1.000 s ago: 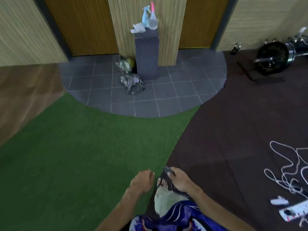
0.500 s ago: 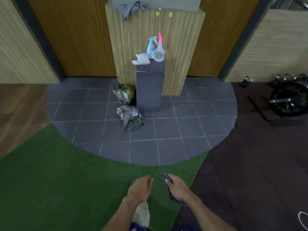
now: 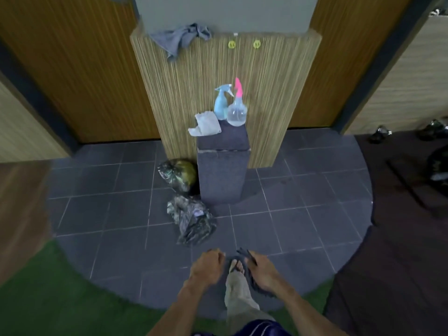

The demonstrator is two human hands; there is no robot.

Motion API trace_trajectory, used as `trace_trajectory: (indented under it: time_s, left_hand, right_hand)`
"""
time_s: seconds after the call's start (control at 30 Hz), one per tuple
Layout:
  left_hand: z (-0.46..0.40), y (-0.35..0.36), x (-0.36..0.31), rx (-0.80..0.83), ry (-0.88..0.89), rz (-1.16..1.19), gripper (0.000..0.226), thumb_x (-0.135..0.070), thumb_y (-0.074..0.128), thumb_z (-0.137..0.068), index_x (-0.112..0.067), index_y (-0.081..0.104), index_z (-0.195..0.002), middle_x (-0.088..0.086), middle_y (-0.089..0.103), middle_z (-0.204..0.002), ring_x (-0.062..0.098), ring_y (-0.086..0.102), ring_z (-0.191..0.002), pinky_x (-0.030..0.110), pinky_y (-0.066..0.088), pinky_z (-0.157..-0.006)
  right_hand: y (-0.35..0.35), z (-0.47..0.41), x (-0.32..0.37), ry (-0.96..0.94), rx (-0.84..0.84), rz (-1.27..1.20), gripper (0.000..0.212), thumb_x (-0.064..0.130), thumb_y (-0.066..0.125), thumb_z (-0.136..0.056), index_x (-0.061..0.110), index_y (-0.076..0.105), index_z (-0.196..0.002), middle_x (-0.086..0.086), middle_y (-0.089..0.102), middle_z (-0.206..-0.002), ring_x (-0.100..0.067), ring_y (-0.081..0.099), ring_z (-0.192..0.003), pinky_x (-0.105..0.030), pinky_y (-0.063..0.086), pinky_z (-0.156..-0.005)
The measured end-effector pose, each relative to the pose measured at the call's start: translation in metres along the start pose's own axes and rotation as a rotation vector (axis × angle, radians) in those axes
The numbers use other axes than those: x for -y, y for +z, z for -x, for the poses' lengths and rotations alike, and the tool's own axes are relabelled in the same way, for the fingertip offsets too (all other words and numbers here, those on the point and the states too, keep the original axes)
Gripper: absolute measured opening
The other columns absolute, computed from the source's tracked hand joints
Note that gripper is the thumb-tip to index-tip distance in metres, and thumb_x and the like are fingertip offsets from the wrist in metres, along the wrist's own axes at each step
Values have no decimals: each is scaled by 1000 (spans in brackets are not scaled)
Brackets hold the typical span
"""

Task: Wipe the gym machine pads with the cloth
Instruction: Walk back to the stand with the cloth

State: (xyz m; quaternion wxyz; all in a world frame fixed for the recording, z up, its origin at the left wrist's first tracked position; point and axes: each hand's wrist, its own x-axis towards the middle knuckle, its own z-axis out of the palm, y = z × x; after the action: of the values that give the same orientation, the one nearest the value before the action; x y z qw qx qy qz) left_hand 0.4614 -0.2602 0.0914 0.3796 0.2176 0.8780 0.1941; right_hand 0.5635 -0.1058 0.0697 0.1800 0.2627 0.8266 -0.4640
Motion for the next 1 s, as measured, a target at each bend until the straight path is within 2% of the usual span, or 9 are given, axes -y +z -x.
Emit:
trace_trajectory:
  time_s: [0.1, 0.17, 0.37, 0.47, 0.6, 0.73, 0.83, 0.93, 1.0]
  left_hand:
    - [-65, -43, -21, -61, -14, 31, 35, -29, 36, -106, -6, 54, -88, 23, 66, -104, 36, 64, -99, 39, 44, -75]
    - [-101, -71, -33, -91, -58, 19, 35, -27, 37, -106, -2, 62, -104, 18, 68, -112, 34, 64, -106, 36, 47, -81]
    - [-207, -139, -56, -138, -88, 4, 29, -25, 38, -104, -6, 59, -114, 14, 68, -117, 32, 64, -106, 37, 48, -82]
    - [-253, -171, -59, -190, -91, 22, 29, -27, 37, -104, -9, 60, -106, 12, 69, -111, 31, 65, -102, 38, 47, -81]
    - [-308, -213, -62, -185, -75, -28, 31, -29, 37, -104, -9, 60, -109, 13, 67, -113, 33, 63, -104, 38, 48, -83]
    - [-359, -246, -58, -205, -42, -90, 28, -27, 37, -103, -10, 59, -111, 12, 61, -117, 31, 60, -108, 39, 47, -89]
    - [-399, -256, -46, -238, 30, -68, 33, -28, 37, -101, -12, 58, -120, 10, 55, -127, 31, 54, -115, 42, 46, -94]
    - [-436, -259, -37, -307, 52, -86, 44, -33, 35, -99, -18, 51, -136, 7, 44, -147, 33, 47, -130, 46, 45, -99]
    - [-460, -258, -33, -361, 27, -121, 54, -40, 25, -99, -20, 46, -144, 8, 36, -157, 33, 41, -139, 49, 45, -101]
  right_hand:
    - [-44, -75, 23, 22, 4, 47, 40, 28, 36, -106, 18, 47, -143, -5, 67, -105, -19, 61, -86, -32, 45, -79]
    - [-71, -119, 39, 21, 30, 67, 41, 30, 36, -106, 16, 47, -142, 11, 52, -79, -5, 48, -68, -28, 39, -75]
    - [-150, -237, 92, -79, 58, 136, 41, 24, 36, -106, 15, 44, -145, 20, 39, -73, 3, 39, -64, -27, 36, -71]
    - [-182, -281, 121, -143, 97, 160, 44, 25, 36, -106, 18, 35, -150, 4, 64, -110, -15, 61, -95, -25, 37, -77]
    - [-211, -348, 139, -188, 132, 259, 39, 23, 38, -106, 11, 44, -142, -14, 55, -139, -25, 56, -118, -32, 43, -93]
    - [-238, -404, 154, -249, 242, 432, 44, 18, 37, -106, 5, 35, -148, -16, 37, -154, -29, 31, -146, -43, 31, -116]
    - [-255, -447, 155, -362, 283, 632, 50, 21, 32, -107, 8, 22, -154, -9, 16, -164, -14, -3, -149, -43, 17, -123]
    - [-265, -491, 150, -496, 384, 813, 52, 25, 29, -107, 10, 17, -156, -4, 8, -166, -18, -8, -152, -38, 17, -124]
    - [-270, -522, 145, -656, 375, 879, 54, 23, 36, -105, 10, 19, -155, -6, 14, -164, -24, -3, -152, -42, 33, -119]
